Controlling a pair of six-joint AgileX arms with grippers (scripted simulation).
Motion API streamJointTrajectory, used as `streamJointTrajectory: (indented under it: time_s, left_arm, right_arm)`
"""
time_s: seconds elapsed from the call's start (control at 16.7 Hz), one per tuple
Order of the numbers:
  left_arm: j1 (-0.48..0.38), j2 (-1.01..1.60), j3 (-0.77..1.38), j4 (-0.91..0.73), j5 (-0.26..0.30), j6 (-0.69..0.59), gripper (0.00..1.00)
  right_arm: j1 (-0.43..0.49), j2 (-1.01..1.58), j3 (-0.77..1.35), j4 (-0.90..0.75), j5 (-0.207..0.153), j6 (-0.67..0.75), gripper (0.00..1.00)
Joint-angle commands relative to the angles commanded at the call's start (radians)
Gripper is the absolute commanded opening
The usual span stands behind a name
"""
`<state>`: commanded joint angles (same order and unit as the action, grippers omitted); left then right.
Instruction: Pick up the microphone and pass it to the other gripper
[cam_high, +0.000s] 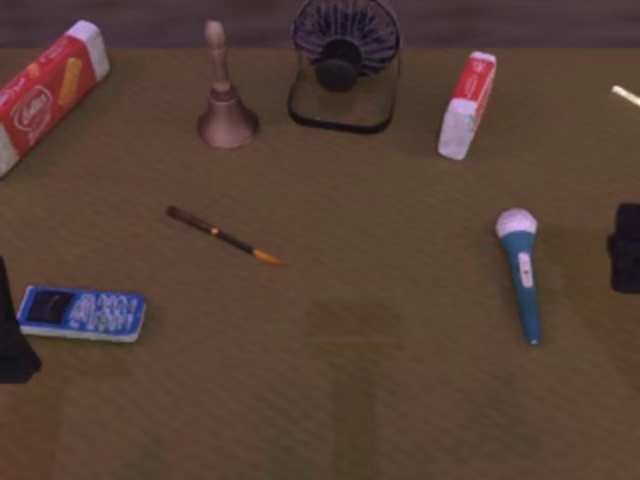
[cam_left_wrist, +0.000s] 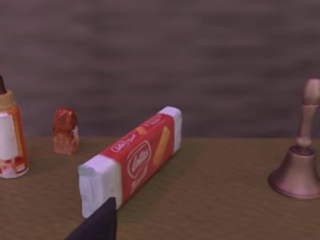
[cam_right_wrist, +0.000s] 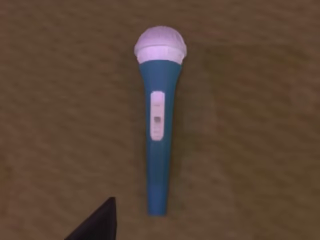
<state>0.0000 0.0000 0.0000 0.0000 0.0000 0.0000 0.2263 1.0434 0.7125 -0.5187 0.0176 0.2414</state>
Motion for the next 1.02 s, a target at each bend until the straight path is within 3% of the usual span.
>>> streamJointTrajectory:
  time_s: [0.54, 1.02]
  left_arm:
    - [0.0, 0.0, 0.0, 0.0, 0.0, 0.0, 1.0]
    - [0.0, 0.0, 0.0, 0.0, 0.0, 0.0, 1.0]
  right_arm:
    - [0.139, 0.685, 0.46, -0.317, 0.02, 0.149, 1.0]
    - [0.162, 0.801, 0.538, -0.371, 0.023, 0.175, 1.0]
